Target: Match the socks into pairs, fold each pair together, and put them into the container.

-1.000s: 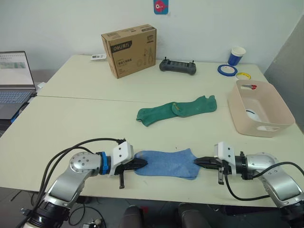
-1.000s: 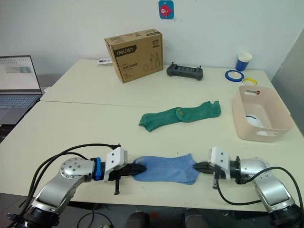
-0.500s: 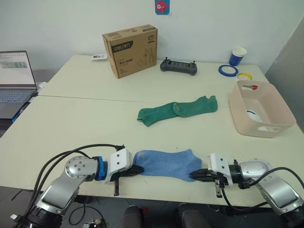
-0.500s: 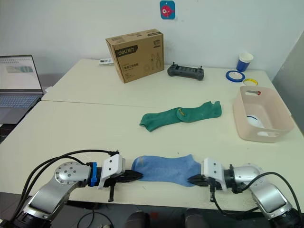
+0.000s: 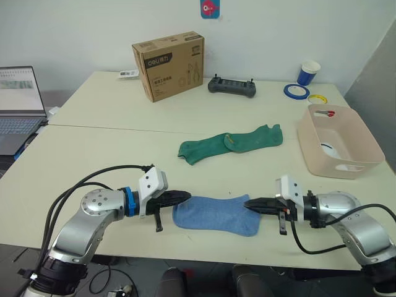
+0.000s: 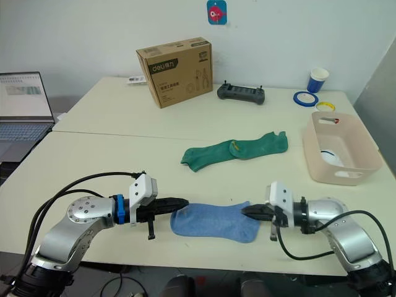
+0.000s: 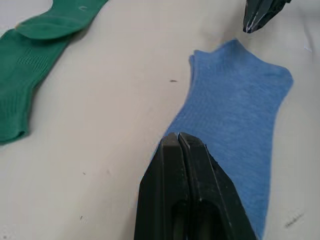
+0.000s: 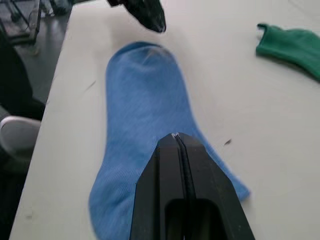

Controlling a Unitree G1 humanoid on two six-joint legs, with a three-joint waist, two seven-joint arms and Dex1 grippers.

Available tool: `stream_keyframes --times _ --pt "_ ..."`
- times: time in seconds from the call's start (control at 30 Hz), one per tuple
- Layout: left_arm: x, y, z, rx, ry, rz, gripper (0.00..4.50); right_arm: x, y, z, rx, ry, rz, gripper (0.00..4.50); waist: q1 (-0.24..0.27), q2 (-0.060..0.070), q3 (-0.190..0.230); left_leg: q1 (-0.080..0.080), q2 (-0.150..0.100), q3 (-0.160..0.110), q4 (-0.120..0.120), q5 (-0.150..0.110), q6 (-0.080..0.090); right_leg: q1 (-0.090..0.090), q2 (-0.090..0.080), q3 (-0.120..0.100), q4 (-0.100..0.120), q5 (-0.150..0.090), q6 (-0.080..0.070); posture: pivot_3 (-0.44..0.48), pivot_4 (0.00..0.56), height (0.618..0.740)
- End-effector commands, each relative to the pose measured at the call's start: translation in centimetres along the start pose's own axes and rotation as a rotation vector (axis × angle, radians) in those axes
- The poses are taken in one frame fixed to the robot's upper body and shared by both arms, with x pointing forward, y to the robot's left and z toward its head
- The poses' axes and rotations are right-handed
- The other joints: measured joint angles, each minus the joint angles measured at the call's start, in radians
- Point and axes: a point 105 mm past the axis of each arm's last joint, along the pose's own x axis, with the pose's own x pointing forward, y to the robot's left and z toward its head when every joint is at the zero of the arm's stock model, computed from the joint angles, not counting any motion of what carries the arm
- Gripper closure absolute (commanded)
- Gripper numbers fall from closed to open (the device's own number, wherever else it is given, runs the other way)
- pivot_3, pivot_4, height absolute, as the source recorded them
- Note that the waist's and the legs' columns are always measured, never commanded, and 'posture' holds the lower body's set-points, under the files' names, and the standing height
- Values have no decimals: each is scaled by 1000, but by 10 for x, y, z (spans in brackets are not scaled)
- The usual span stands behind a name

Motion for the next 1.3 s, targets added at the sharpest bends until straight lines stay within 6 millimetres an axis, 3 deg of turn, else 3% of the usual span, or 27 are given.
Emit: stream_keyframes --times 0.03,0.17,0.3,0.43,0.6,0.7,0.73,0.83,1.0,1.13,1.2,1.3 --pt "7 -3 -7 21 23 0 4500 14 -9 -10 -43 40 -73 4476 1 0 0 0 0 0 0 0 0 0 0 0 0 0 0 0 150 740" --pt "11 -4 -19 21 63 10 4500 21 -11 -27 -62 82 -97 4476 2 0 0 0 0 0 0 0 0 0 0 0 0 0 0 0 150 740" --pt "8 -2 -34 27 119 31 4500 9 -12 -49 -55 152 -122 4476 3 0 0 0 0 1 0 0 0 0 0 0 0 0 0 0 150 740" --pt "7 -1 -36 24 117 41 4500 0 -15 -54 -38 160 -149 4476 3 0 0 0 0 1 0 0 0 0 0 0 0 0 0 0 150 740" --pt "8 -2 -22 2 34 32 4500 -4 -15 -31 43 29 -147 4476 3 0 0 0 0 1 0 0 0 1 0 0 0 0 0 0 150 740" --pt "2 6 -7 -32 -41 73 4500 -9 -20 -16 76 -41 -180 4476 2 0 0 0 0 0 0 0 0 0 0 0 0 0 0 0 150 740" --pt "-6 16 -2 -44 -63 127 4500 -17 -32 -12 80 -57 -253 4476 2 0 0 0 0 0 0 0 0 0 0 0 0 0 0 0 150 740" --pt "-29 40 2 -78 -98 272 3624 -38 -60 -16 70 -49 -443 3556 0 0 0 0 0 0 0 0 0 0 0 0 0 0 0 0 150 740" --pt "-50 60 -8 -111 -125 462 1953 -51 -73 -43 30 35 -579 1752 2 0 0 0 0 0 0 0 0 0 0 0 0 0 0 0 150 740" --pt "-59 61 -27 -135 -103 577 615 -59 -81 -54 70 19 -717 249 1 0 0 0 0 1 -1 0 0 0 -1 1 0 0 0 0 150 740" --pt "-60 58 -35 -144 -90 603 33 -60 -83 -59 85 21 -755 0 1 0 0 0 0 1 -1 0 0 0 -1 1 0 0 0 0 150 740" --pt "-60 51 -42 -156 -83 611 33 -56 -79 -60 88 21 -736 0 0 0 0 0 0 1 0 0 0 0 -1 1 0 0 0 0 150 740"
